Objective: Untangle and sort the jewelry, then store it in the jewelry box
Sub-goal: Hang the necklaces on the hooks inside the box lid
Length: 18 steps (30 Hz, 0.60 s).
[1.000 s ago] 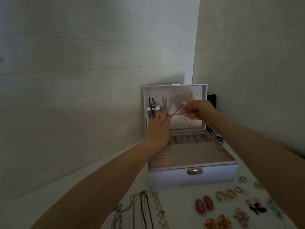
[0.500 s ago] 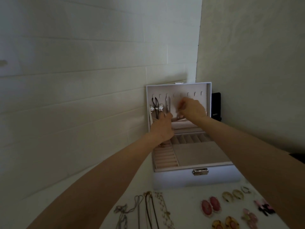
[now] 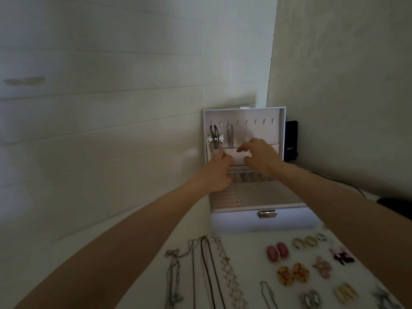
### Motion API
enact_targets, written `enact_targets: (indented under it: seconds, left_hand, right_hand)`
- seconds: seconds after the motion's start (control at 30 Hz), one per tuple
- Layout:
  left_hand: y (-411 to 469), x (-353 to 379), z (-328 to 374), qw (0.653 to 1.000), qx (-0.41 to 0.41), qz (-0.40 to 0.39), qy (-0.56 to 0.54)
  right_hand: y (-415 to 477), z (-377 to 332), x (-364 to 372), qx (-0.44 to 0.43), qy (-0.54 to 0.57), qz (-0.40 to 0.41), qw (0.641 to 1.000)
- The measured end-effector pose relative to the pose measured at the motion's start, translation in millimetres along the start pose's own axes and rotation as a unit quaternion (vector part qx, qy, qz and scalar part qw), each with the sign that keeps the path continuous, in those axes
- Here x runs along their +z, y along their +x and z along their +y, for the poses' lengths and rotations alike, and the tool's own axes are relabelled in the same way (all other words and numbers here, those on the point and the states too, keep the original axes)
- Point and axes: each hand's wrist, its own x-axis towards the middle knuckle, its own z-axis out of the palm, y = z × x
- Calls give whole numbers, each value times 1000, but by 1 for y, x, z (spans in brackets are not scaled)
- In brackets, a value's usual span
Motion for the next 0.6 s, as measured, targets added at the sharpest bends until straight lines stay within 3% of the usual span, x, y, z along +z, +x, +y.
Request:
enact_targets:
  seconds: [0.2,0.33,0.47,0.6]
  left_hand:
    - [-57,-33,11,1000,-5,7,23]
    - [-93,-51,15,988,-48,-116,86]
    - [-112,-53,9,948,-122,-262,134]
    - [-134,-49,-1,907,-193,-345,147]
  right_hand:
    - [-41,-35,-5,-29,1,-32,999]
    - [-67,-58,-3,-54,11,-41,998]
    - [-88,-73,-1,-75,40,-39,996]
    - [-103,-82,0,-98,58,-49,992]
